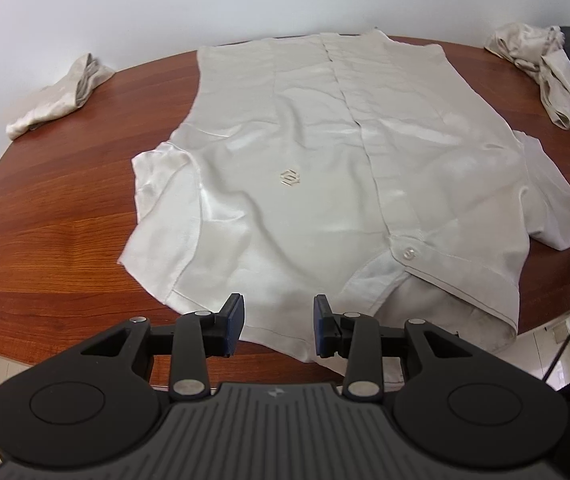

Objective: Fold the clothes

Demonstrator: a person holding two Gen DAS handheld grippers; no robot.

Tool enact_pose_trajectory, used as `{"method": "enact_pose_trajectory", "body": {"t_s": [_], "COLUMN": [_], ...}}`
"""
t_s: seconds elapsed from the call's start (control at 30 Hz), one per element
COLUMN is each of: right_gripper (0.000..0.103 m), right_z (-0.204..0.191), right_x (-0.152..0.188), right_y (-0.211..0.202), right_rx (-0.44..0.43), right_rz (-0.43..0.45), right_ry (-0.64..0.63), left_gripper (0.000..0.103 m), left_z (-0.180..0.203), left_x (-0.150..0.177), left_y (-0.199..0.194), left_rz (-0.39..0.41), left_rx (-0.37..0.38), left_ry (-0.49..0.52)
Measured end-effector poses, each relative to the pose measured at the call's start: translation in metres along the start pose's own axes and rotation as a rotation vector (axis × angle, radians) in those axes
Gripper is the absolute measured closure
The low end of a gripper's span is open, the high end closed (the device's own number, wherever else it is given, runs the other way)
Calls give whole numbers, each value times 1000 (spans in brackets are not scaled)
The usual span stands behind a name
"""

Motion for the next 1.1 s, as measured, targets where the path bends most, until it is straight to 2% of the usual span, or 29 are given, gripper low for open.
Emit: {"method": "enact_pose_trajectory", "body": {"t_s": [0.33,0.53,0.63,0.7,0.73,0.9,1.1], "right_gripper": [95,94,87,66,64,62,60], "right_z": [34,32,33,30,29,13,-26], "right_x": [-34,-40,-38,-35,-34,-34,-31], "right_y": [-9,-2,-1,-7,-10,-32,-65], "right_rx": [91,147,101,106,108,36,-76], "right_rz": [76,65,36,48,55,83,117], "right_ry": [29,6,47,46,45,54,53], "left_gripper": [60,60,59,59,59,58,58], "left_z": [-10,-19,-25,-30,-33,-51,-85], "left_x": [2,7,11,13,13,13,3], "left_y": [-4,-10,-12,-14,-14,-16,-11], "left_rz": [2,5,2,1,3,9,12], "left_rx": [-31,-55,-72,-85,-90,-114,-116], "left_ry": [-47,-72,-85,-96,-101,-110,-109]}}
Point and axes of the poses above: each gripper's, at about its wrist camera, not at the fingertips, and y roughly the way its jaws point, z to its right, x to its underside, the point moved 4 cm from there along y, roughly the way its jaws point, and after that the axes turned 10 degrees about x, right-handed, at the moved point
